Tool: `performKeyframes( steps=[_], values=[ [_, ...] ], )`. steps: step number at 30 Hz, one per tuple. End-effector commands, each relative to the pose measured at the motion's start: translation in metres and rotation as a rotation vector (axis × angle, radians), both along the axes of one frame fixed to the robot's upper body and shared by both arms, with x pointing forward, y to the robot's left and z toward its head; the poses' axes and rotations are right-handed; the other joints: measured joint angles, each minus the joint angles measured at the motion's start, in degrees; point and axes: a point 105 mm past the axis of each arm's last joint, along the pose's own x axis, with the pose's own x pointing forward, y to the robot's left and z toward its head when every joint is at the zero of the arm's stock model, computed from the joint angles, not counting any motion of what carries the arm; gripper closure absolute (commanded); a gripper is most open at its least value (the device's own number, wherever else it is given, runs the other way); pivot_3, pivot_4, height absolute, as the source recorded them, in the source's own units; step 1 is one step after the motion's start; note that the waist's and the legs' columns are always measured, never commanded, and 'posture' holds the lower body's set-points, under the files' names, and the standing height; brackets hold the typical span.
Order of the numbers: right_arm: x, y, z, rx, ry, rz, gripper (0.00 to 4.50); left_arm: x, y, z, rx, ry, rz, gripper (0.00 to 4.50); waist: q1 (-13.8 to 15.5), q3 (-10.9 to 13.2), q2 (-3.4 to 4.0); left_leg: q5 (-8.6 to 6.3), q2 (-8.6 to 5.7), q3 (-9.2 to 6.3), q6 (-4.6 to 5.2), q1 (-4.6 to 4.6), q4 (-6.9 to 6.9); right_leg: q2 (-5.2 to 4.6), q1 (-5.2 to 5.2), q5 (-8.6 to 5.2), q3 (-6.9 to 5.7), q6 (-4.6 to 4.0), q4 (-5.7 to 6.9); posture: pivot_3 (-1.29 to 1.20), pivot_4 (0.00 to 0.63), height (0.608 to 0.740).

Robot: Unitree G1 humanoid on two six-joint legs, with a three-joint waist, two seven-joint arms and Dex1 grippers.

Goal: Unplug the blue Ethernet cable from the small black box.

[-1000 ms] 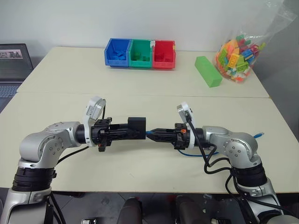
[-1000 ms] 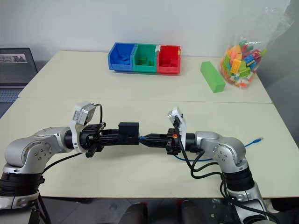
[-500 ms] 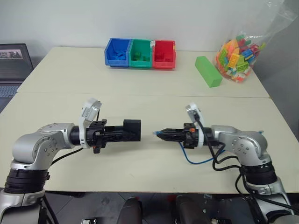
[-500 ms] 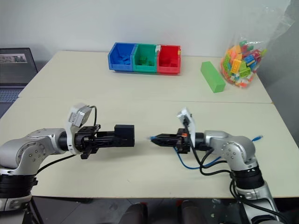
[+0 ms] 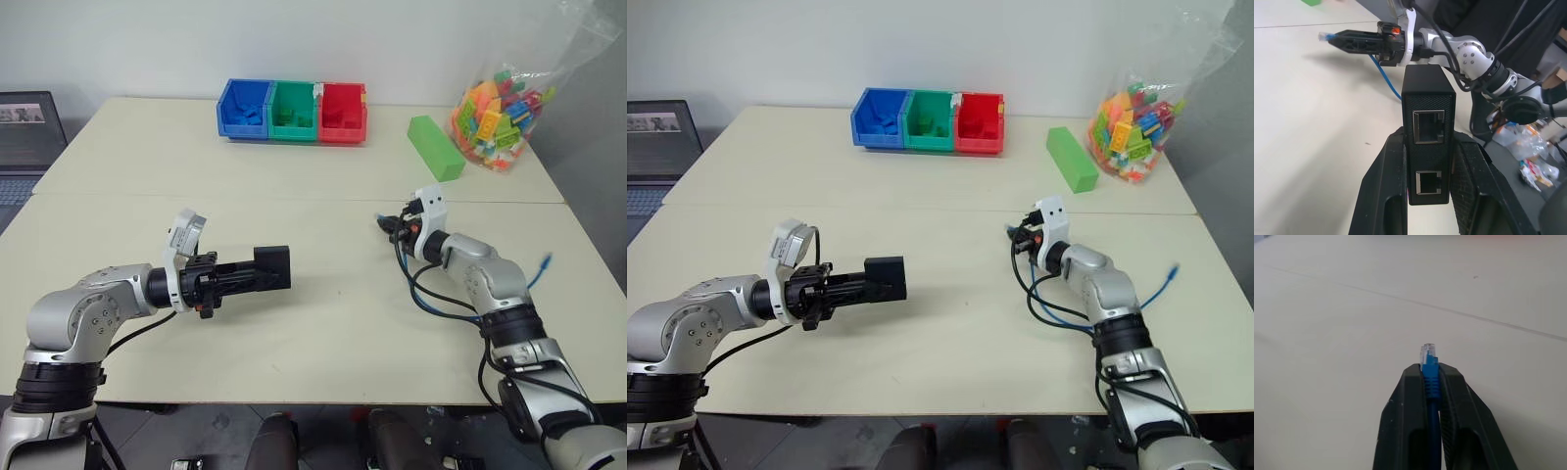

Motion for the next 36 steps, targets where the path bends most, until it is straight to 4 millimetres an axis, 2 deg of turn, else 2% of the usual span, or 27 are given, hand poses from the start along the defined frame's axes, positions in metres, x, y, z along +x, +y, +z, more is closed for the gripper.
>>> performKeyframes(
  steps=[1, 2, 4, 5, 6, 9, 10, 14, 18, 20, 23, 27, 30, 36],
  values=[
    [0.023, -0.020, 0.011, -0.107, -0.113, -0.137, 4.45, 0.009, 0.002, 0.012, -0.007, -0.092, 0.080, 3.72, 0.1, 0.0, 0.00, 0.00, -0.01, 0.00, 0.00, -0.07, 0.02, -0.03, -0.03, 0.00, -0.02, 0.00, 0.00, 0.00, 0.150, 0.740],
    [0.026, -0.023, 0.011, -0.118, -0.115, -0.150, 4.45, 0.009, 0.002, 0.012, -0.006, -0.094, 0.088, 3.72, 0.1, 0.0, 0.00, 0.00, -0.01, 0.00, -0.01, -0.13, 0.03, -0.04, -0.05, 0.00, -0.03, -0.01, -0.02, 0.00, 0.150, 0.740],
    [0.029, -0.025, 0.011, -0.121, -0.117, -0.163, 3.75, 0.011, 0.002, 0.011, -0.001, -0.108, 0.112, 3.72, 0.1, 0.0, 0.00, 0.00, -0.01, 0.02, -0.01, -0.15, 0.01, -0.06, -0.07, 0.00, -0.01, -0.01, -0.04, 0.00, 0.150, 0.740],
    [0.030, -0.026, 0.011, -0.119, -0.118, -0.165, 3.66, 0.011, 0.002, 0.011, 0.000, -0.112, 0.120, 3.72, 0.1, 0.0, 0.00, 0.00, -0.01, 0.02, -0.01, -0.15, 0.01, -0.06, -0.07, 0.00, -0.02, -0.01, -0.05, 0.00, 0.150, 0.740],
    [0.031, -0.026, 0.011, -0.117, -0.118, -0.156, 3.30, 0.011, 0.003, 0.010, 0.001, -0.114, 0.126, 3.72, 0.1, 0.0, 0.00, 0.01, -0.01, 0.01, -0.02, -0.18, 0.01, -0.06, -0.08, 0.00, -0.03, -0.01, -0.05, 0.00, 0.150, 0.740],
    [0.029, -0.023, 0.014, -0.113, -0.128, -0.120, 2.71, 0.015, 0.004, 0.011, 0.001, -0.137, 0.168, 3.72, 0.1, 0.0, 0.00, 0.01, -0.02, 0.02, -0.02, -0.19, 0.01, -0.09, -0.08, 0.00, -0.03, -0.01, -0.05, 0.00, 0.150, 0.740],
    [0.029, -0.023, 0.015, -0.111, -0.131, -0.112, 2.34, 0.016, 0.005, 0.010, 0.003, -0.142, 0.176, 3.72, 0.1, 0.0, 0.00, 0.01, -0.02, 0.02, -0.02, -0.19, 0.02, -0.09, -0.08, 0.00, -0.02, -0.01, -0.04, 0.00, 0.150, 0.740],
    [0.019, -0.012, 0.035, -0.153, -0.231, 0.007, 1.63, 0.023, 0.006, 0.012, 0.005, -0.194, 0.235, 3.72, 0.1, 0.0, 0.01, 0.01, -0.02, -0.03, -0.01, -0.18, 0.06, -0.09, -0.07, 0.00, -0.06, -0.01, 0.02, 0.00, 0.150, 0.740],
    [-0.007, 0.016, 0.057, -0.137, -0.302, 0.240, 0.70, 0.039, 0.010, 0.011, 0.021, -0.216, 0.343, 3.72, 0.3, 0.0, 0.01, 0.02, -0.01, -0.07, -0.01, -0.18, 0.09, -0.09, -0.07, 0.00, -0.09, -0.01, 0.09, 0.00, 0.150, 0.740],
    [-0.037, 0.039, 0.068, -0.109, -0.320, 0.433, 0.23, 0.047, 0.016, 0.009, 0.047, -0.247, 0.412, 3.72, 0.6, 0.0, 0.01, 0.01, 0.00, -0.09, -0.01, -0.19, 0.08, -0.09, -0.07, 0.00, -0.11, -0.01, 0.07, 0.00, 0.150, 0.740],
    [-0.072, 0.060, 0.076, -0.098, -0.314, 0.602, 0.23, 0.059, 0.027, 0.008, 0.098, -0.342, 0.525, 3.72, 0.5, 0.0, 0.02, 0.01, 0.01, -0.11, -0.01, -0.19, 0.07, -0.10, -0.06, 0.01, -0.12, -0.01, 0.07, 0.00, 0.150, 0.740],
    [-0.101, 0.084, 0.080, -0.111, -0.298, 0.713, 0.23, 0.075, 0.051, 0.005, 0.119, -0.429, 0.721, 3.72, 0.6, 0.0, 0.02, 0.01, 0.01, -0.13, -0.01, -0.19, 0.11, -0.14, -0.06, 0.01, -0.13, -0.01, 0.07, 0.00, 0.150, 0.740],
    [-0.107, 0.096, 0.081, -0.118, -0.275, 0.725, 0.23, 0.083, 0.068, -0.007, 0.156, -0.443, 0.846, 3.72, 0.6, 0.0, 0.01, 0.01, 0.01, -0.19, 0.00, -0.18, 0.15, -0.14, -0.04, 0.03, -0.17, 0.03, 0.11, 0.00, 0.150, 0.740],
    [-0.104, 0.103, 0.075, -0.144, -0.254, 0.710, 0.23, 0.088, 0.073, -0.039, 0.171, -0.420, 0.907, 3.72, 0.7, 0.0, 0.00, 0.02, -0.07, -0.18, 0.00, -0.18, 0.18, -0.13, -0.03, 0.05, -0.20, 0.06, 0.12, 0.00, 0.150, 0.740]
  ],
)
